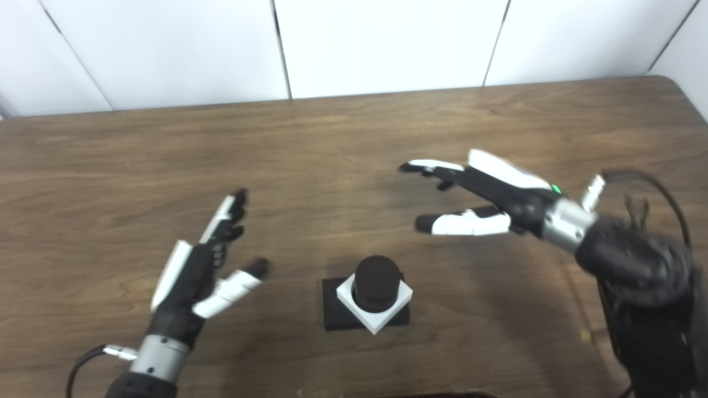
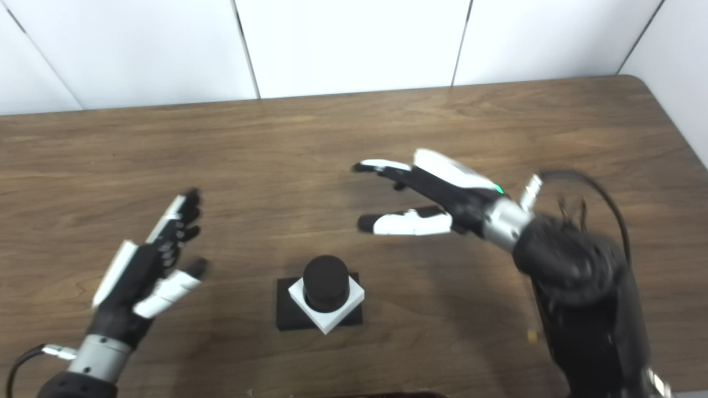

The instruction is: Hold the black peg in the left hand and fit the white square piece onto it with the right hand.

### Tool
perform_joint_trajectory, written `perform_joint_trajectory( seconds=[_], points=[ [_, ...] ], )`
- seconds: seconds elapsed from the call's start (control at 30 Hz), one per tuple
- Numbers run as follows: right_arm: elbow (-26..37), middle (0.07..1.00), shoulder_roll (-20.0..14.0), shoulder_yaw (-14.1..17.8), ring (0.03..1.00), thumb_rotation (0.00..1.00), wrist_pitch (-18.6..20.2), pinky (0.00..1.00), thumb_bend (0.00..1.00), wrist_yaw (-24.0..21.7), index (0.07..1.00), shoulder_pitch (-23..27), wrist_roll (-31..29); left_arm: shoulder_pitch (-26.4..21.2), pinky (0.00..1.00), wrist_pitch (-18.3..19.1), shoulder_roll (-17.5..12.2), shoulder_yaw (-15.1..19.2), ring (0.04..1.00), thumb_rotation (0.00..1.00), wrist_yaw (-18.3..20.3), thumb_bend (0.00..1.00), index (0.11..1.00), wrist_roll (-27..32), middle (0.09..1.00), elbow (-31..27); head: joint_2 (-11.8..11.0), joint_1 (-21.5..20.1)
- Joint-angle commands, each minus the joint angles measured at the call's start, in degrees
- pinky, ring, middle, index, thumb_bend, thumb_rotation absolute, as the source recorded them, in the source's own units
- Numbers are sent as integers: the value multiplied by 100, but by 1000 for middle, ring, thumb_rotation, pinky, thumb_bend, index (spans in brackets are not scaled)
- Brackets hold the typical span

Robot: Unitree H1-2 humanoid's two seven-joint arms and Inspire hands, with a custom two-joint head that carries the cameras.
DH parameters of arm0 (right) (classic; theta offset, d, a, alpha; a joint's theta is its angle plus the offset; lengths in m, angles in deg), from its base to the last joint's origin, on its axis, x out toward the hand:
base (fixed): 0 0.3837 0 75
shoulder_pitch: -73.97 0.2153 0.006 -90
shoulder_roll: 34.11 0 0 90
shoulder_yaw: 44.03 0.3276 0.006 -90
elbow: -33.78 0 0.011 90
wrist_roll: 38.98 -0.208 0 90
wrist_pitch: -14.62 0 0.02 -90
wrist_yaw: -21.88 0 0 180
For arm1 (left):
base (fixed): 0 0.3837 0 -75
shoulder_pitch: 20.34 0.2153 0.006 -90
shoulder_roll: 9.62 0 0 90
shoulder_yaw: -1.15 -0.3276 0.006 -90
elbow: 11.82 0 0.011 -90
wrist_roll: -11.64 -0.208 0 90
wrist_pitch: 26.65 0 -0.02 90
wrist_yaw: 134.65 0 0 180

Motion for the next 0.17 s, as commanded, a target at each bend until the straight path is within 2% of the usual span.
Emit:
perform_joint_trajectory(
  seconds=[0.0, 0.13],
  points=[
    [259, 995, 193, 154, 977, 995, -72, 901, 487, 597, 995, -195, -364, 185, 968, -315, 291, 55, 977, 820, -340, 870, 1000, 198, 1000, 50, -16, -18],
    [378, 1000, 573, 383, 984, 1000, -59, 932, 453, 1331, 1000, -811, -775, 396, 964, -676, 469, 93, 972, 874, -832, 801, 1000, 324, 1000, 164, -28, -44]
  ],
)
